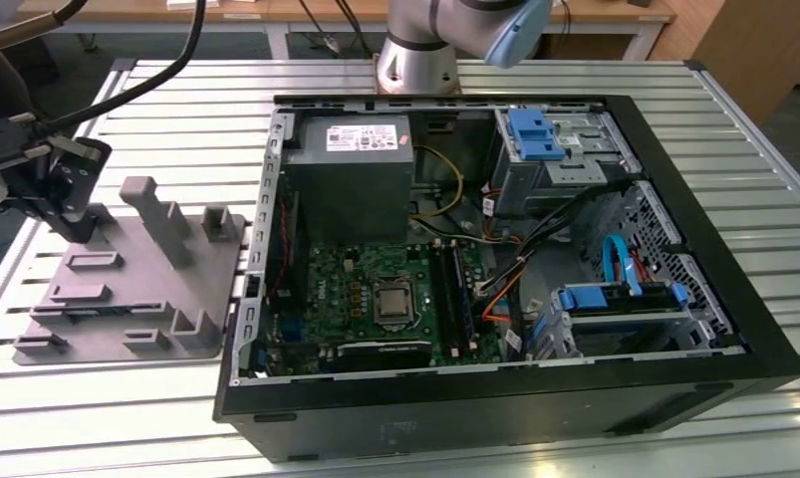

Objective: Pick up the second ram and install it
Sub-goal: 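Reach for the second ram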

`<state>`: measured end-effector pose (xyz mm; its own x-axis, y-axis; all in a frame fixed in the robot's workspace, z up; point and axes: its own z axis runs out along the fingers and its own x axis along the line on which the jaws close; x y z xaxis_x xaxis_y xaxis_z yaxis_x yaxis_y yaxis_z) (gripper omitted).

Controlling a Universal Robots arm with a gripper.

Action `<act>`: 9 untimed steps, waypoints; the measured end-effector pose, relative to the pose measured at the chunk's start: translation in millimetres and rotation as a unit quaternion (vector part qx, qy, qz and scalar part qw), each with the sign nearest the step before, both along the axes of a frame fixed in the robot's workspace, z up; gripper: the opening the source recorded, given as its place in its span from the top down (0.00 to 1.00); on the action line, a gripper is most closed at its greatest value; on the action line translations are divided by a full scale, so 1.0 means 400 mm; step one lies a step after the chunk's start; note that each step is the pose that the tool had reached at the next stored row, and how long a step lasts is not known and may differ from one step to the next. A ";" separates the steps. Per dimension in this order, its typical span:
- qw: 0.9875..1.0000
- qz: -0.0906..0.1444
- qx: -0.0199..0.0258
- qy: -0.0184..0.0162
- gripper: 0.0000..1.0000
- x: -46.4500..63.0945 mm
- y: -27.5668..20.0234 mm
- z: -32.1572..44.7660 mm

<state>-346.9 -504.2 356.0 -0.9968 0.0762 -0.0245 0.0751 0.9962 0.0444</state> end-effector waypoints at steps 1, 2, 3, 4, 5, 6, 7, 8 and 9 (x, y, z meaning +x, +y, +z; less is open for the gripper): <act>1.000 0.000 0.000 0.000 0.90 0.000 -0.002 -0.001; 1.000 0.000 0.000 0.000 0.90 -0.001 -0.004 -0.002; 1.000 0.000 0.000 0.000 0.90 -0.001 -0.006 -0.003; 1.000 0.000 0.000 0.000 0.90 -0.001 -0.007 -0.004; 1.000 0.000 0.000 0.000 0.90 -0.002 -0.009 -0.006; 1.000 0.000 0.000 0.000 0.90 -0.002 -0.011 -0.007; 1.000 0.000 0.000 0.000 0.90 -0.002 -0.013 -0.008; 1.000 0.000 0.000 0.000 0.90 -0.002 -0.015 -0.009; 1.000 0.000 0.000 0.000 0.90 -0.003 -0.017 -0.011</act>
